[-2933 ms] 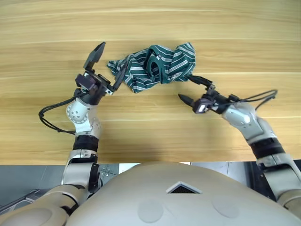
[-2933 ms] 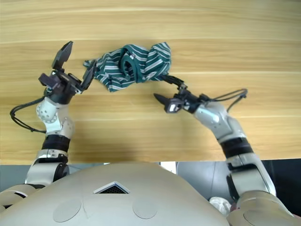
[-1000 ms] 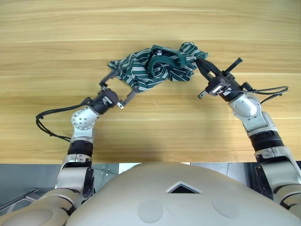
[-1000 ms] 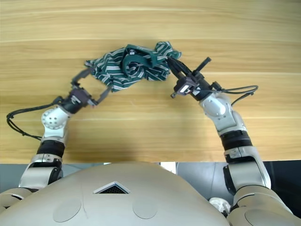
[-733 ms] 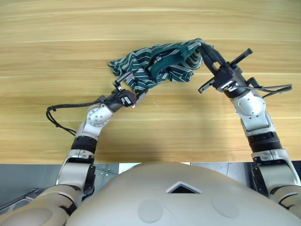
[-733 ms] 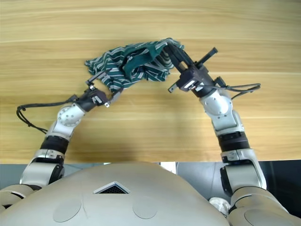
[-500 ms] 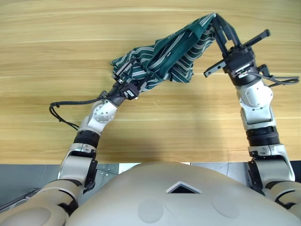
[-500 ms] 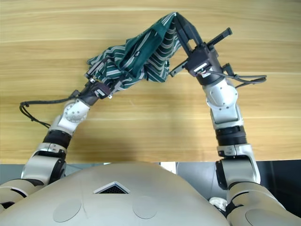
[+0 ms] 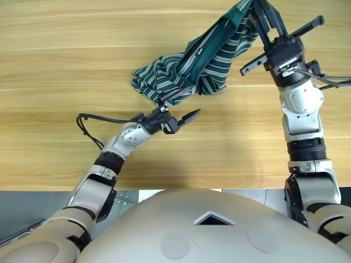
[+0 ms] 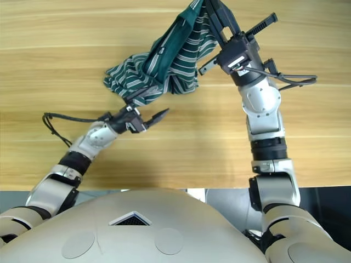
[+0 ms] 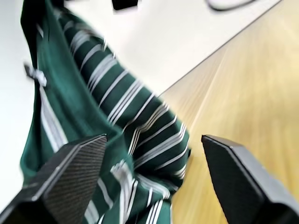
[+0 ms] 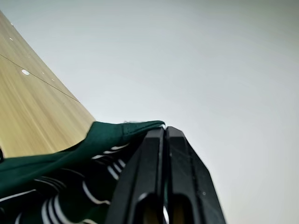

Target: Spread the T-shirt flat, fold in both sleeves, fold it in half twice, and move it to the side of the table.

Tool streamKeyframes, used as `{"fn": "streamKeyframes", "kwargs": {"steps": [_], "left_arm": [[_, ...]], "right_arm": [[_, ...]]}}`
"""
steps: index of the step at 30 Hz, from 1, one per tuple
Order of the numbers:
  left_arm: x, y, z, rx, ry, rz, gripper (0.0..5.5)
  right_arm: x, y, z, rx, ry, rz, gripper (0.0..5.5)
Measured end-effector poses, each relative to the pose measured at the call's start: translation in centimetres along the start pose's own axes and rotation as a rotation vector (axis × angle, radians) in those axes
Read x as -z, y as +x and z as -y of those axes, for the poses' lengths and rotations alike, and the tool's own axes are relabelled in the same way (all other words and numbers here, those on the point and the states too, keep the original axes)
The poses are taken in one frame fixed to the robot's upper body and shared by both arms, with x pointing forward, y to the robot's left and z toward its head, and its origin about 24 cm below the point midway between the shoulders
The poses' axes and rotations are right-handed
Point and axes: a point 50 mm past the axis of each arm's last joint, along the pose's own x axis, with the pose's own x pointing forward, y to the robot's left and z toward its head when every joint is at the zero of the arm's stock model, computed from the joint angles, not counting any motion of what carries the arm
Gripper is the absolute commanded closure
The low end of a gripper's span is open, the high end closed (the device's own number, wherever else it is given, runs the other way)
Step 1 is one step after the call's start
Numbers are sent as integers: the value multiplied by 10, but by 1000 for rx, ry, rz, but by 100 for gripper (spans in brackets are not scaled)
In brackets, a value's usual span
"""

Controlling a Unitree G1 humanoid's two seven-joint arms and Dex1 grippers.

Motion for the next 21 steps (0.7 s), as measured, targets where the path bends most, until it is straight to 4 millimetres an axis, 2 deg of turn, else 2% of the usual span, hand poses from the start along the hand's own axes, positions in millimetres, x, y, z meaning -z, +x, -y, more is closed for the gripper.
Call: {"fn": "streamKeyframes", "kwargs": {"steps": [3,9,12,16,21], "left_arm": [[14,5,-9,-163,59,-130,173],[32,5,-14,-320,205,-294,173],[29,12,-9,-330,196,-282,173],[16,22,2,-376,110,-231,173],[9,22,7,-457,20,-247,173]], "right_arm": [[0,2,1,-6,-5,5,546],[-1,3,1,-17,-13,9,546],[-1,3,2,-16,-17,9,546],[-2,3,2,-21,-25,15,546],[-1,-1,-2,-33,-30,-4,546]]}}
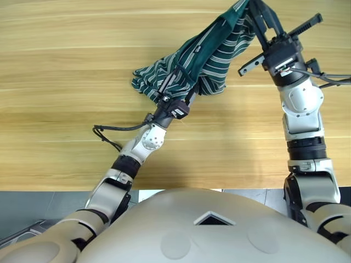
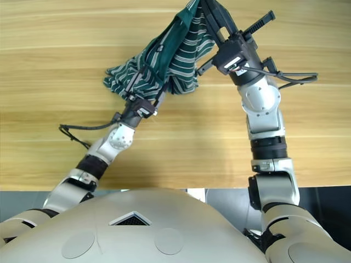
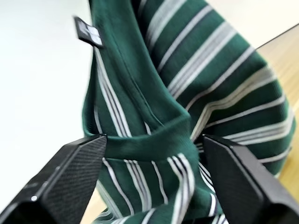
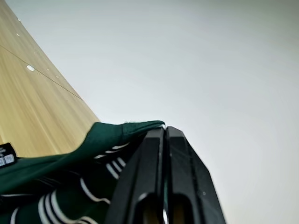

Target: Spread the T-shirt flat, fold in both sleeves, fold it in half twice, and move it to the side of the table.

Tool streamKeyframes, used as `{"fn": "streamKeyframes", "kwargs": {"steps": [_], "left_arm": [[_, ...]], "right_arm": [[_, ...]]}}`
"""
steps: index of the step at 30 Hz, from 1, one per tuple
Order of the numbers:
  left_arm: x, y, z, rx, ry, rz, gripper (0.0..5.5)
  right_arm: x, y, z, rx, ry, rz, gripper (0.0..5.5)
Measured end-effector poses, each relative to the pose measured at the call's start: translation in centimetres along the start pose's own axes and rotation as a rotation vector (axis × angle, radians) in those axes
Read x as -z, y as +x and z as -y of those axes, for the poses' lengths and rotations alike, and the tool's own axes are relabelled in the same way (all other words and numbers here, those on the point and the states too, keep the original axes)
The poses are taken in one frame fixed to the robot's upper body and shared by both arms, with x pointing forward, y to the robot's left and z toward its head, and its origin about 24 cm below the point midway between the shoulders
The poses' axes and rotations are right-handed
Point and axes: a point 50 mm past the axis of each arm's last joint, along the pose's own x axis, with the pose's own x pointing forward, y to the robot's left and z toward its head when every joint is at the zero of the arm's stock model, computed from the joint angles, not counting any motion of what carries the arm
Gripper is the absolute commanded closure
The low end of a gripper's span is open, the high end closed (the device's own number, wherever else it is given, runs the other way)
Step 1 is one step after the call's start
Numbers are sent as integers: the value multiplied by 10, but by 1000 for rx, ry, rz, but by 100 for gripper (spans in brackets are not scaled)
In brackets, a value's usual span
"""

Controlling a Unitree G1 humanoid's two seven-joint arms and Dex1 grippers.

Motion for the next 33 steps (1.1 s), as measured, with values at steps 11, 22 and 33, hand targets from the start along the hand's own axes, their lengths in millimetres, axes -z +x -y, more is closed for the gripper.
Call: {"fn": "streamKeyframes", "kwargs": {"steps": [11,22,33], "left_arm": [[11,-7,-5,-58,-120,-176,173],[13,-24,-1,-17,-149,-265,173],[18,-30,-2,-17,-168,-326,321]], "right_arm": [[1,-1,-2,24,10,-10,546],[2,0,-3,28,12,-16,546],[0,6,2,53,2,1,550]]}}
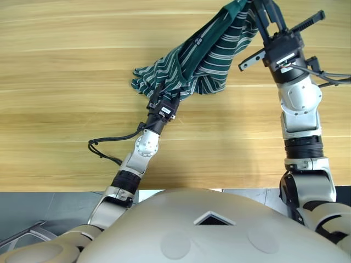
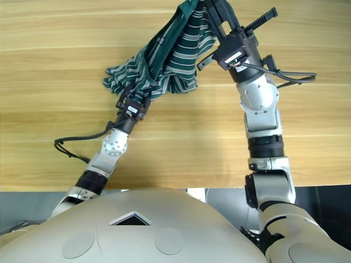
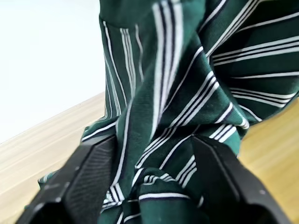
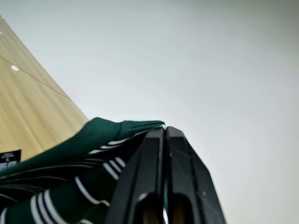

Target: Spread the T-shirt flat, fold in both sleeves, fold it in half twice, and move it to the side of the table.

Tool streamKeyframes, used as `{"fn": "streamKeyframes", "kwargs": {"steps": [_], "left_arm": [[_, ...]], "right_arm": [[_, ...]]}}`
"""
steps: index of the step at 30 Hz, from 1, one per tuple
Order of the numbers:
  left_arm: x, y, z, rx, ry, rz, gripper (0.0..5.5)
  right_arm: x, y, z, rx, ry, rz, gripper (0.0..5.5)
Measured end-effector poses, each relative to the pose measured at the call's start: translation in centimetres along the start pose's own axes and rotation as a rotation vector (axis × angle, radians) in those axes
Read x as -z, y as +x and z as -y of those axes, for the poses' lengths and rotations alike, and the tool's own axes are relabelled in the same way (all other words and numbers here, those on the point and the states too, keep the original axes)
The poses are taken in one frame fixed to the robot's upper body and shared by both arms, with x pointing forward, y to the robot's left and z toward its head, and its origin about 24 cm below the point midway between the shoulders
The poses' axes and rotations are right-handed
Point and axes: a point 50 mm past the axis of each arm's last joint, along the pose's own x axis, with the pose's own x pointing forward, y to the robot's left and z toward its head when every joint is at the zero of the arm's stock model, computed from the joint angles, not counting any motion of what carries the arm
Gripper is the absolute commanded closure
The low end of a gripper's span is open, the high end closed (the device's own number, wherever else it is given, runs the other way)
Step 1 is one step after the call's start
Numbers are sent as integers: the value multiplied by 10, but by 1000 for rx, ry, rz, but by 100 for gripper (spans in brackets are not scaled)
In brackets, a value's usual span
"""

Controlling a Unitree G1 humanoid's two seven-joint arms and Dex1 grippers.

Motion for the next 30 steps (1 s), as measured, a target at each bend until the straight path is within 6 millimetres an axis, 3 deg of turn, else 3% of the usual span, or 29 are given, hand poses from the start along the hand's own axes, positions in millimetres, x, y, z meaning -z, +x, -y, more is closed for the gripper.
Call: {"fn": "streamKeyframes", "kwargs": {"steps": [15,25,30], "left_arm": [[-17,0,-6,-143,-22,196,546],[-1,17,-7,-64,-2,57,546],[-3,16,-7,-73,6,79,465]], "right_arm": [[16,-5,-11,-3,18,-70,550],[17,-6,-15,-2,15,-64,550],[20,-8,-16,-3,22,-85,550]]}}
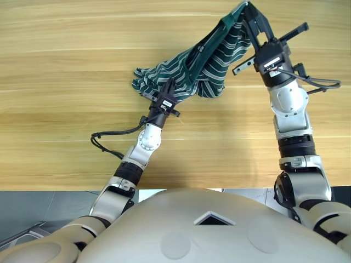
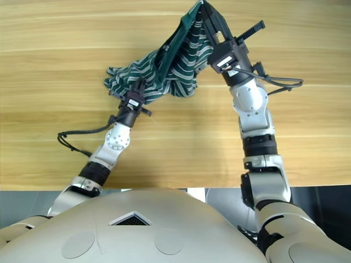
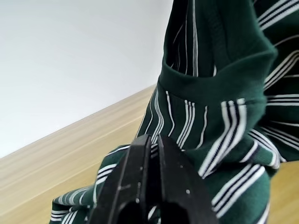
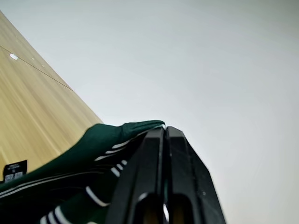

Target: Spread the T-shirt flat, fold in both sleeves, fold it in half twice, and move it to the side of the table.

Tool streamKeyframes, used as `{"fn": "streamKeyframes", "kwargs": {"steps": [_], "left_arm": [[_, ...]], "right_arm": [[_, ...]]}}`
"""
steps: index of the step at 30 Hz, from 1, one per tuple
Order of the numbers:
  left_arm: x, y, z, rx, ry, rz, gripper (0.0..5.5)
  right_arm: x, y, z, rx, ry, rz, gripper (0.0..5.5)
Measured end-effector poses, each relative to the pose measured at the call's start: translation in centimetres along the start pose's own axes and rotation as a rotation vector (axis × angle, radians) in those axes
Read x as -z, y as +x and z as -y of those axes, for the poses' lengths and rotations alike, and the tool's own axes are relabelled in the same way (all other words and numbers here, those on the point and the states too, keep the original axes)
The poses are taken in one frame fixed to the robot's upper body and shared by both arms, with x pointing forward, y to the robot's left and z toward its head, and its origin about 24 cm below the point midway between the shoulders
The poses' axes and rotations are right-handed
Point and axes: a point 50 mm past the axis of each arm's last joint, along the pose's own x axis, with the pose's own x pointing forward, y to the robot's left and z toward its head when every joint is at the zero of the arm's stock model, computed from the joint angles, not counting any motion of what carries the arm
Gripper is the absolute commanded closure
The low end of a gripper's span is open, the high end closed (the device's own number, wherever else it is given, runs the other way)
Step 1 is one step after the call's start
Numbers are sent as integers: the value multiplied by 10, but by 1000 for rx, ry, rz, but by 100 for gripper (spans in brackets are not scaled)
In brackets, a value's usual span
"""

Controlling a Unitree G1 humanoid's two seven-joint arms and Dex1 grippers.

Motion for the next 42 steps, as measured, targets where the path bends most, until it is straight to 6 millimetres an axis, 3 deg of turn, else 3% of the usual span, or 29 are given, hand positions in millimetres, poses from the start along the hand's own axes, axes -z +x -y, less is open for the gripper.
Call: {"fn": "streamKeyframes", "kwargs": {"steps": [3,7,11,17,22,42], "left_arm": [[-11,-5,-9,-108,-29,113,405],[-20,-17,-29,-223,-126,244,405],[-26,-21,-19,-19,-121,316,405],[-23,-17,11,258,71,271,405],[1,-23,-4,369,255,186,405],[9,-21,-25,279,312,115,405]], "right_arm": [[1,0,0,3,1,-3,550],[5,-3,-1,8,7,-24,550],[6,-3,-2,6,10,-29,550],[6,-3,-5,-3,14,-27,550],[6,-3,-5,-4,16,-28,550],[6,4,-13,-19,37,-9,550]]}}
